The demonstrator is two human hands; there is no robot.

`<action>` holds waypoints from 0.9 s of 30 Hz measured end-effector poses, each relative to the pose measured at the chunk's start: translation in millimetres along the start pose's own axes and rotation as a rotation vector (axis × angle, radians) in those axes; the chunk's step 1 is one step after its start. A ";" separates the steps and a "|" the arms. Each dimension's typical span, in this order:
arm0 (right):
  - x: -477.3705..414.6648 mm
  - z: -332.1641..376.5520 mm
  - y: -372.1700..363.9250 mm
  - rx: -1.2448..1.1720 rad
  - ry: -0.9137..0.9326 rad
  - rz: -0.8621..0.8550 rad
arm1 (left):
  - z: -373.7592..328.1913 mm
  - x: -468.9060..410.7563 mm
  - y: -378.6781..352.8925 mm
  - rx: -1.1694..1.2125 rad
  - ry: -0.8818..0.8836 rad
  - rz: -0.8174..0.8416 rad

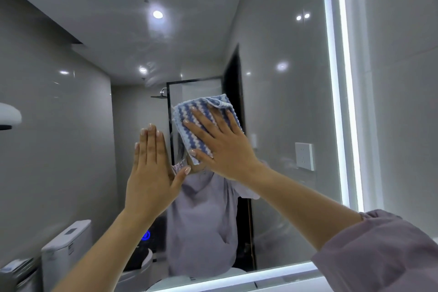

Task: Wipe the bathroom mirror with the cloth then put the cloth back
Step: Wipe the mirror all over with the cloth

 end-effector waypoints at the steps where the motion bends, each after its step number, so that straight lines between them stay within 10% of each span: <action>1: 3.8 -5.8 1.2 0.004 -0.001 -0.006 | -0.1 -0.1 -0.1 -0.005 -0.003 0.000; 27: 137.6 -183.3 3.1 -0.061 -0.600 -0.063 | -4.8 -0.8 6.9 -0.023 -0.011 -0.040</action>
Point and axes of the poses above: each hand's wrist, its own x-axis away from the middle knuckle, its own y-axis out of the back of the hand, z = x × y, the point moved 7 cm from there along -x, towards the middle knuckle, and after that the axes turned 3 degrees about -x, right-handed, at the moved point
